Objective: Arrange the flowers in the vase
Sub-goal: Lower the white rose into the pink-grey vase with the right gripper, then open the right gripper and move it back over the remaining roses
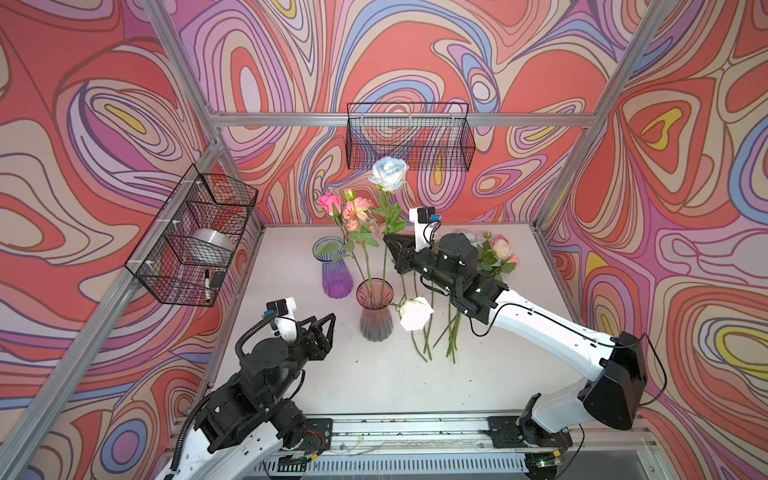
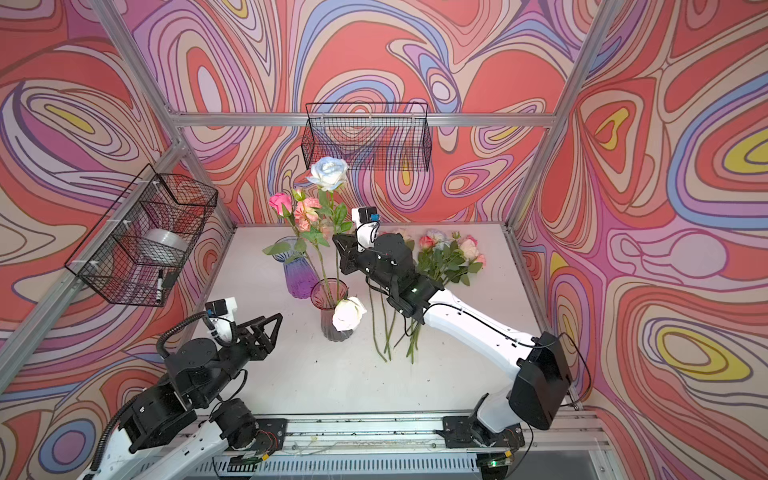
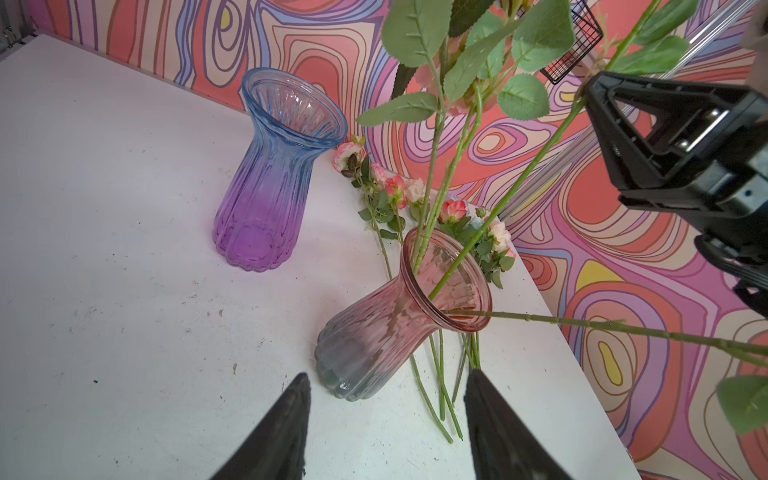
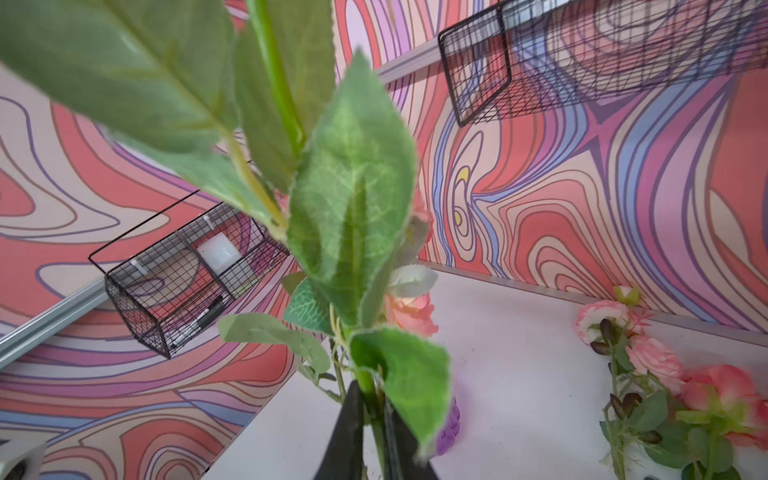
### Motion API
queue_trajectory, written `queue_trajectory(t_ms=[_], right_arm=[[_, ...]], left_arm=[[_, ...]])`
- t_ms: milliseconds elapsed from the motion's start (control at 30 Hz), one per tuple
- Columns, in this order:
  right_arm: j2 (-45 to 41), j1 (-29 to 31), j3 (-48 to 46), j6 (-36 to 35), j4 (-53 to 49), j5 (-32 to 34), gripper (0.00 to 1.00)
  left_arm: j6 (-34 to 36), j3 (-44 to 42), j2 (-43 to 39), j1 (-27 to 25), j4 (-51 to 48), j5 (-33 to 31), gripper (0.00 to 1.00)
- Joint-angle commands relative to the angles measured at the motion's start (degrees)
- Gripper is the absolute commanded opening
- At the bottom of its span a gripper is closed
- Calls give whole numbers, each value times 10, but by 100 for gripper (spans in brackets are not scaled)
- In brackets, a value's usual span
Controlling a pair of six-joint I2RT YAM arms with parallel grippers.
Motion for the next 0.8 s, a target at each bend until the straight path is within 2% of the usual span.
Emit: queue_trajectory(t_ms=[0, 233, 467, 600, 767], right_arm=[[-12, 11, -10, -16, -12, -22, 14], [-29, 12, -31, -11, -18, -17, 22], [-65, 13, -59, -10, -30, 15, 23], [-87, 13, -59, -12, -62, 50, 25], [-121, 8, -46, -17, -148, 150, 25]], left_arm=[[-11, -8, -5, 1, -2, -5, 60], [-11, -7, 3, 1, 3, -2, 60], [-12, -2, 23, 1, 14, 7, 60], [-10, -3, 31, 1, 23, 10, 60], [-12, -6, 30, 1, 18, 14, 60]])
